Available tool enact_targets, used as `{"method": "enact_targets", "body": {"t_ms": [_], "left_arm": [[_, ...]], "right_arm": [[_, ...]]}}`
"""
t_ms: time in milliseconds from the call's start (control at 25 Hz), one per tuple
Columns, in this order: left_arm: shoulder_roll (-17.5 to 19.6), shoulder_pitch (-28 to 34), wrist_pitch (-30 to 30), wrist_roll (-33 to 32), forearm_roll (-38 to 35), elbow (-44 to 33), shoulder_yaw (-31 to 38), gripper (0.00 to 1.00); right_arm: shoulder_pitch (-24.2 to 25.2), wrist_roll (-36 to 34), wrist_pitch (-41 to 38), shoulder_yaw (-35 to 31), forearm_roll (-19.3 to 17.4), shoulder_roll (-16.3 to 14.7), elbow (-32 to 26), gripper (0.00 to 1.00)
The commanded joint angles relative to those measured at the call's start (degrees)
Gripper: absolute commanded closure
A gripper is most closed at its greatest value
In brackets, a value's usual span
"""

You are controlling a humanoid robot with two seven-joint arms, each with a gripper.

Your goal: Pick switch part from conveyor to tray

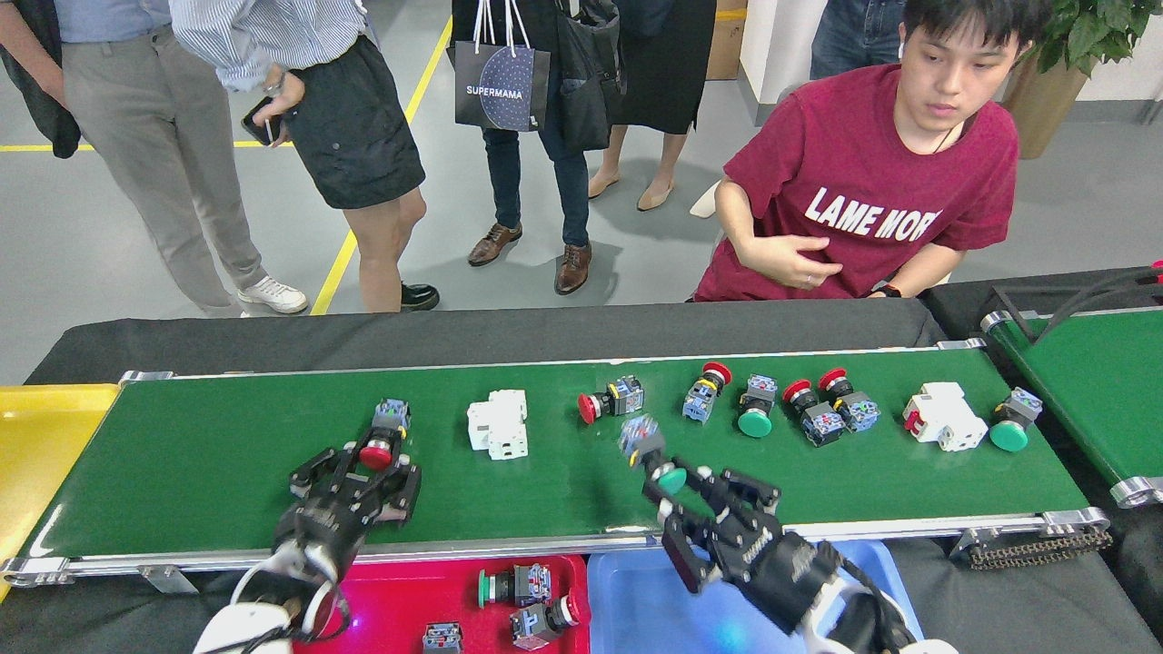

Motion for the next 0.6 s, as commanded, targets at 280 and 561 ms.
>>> {"method": "enact_targets", "body": {"t_ms": [280, 561], "left_arm": [[-0.84, 9.45, -15.34, 0.37, 2.90, -10.57, 3.98, 0.00], [-8.75, 10.68, 1.80, 0.37, 5.18, -10.74, 14.44, 0.00]], "right_arm": [[2.81, 2.91, -3.70, 6.12, 1.05, 3.20, -1.10, 0.76], [4.65, 5.02, -0.71, 4.89, 3.51, 6.71, -2.86, 0.01]]}}
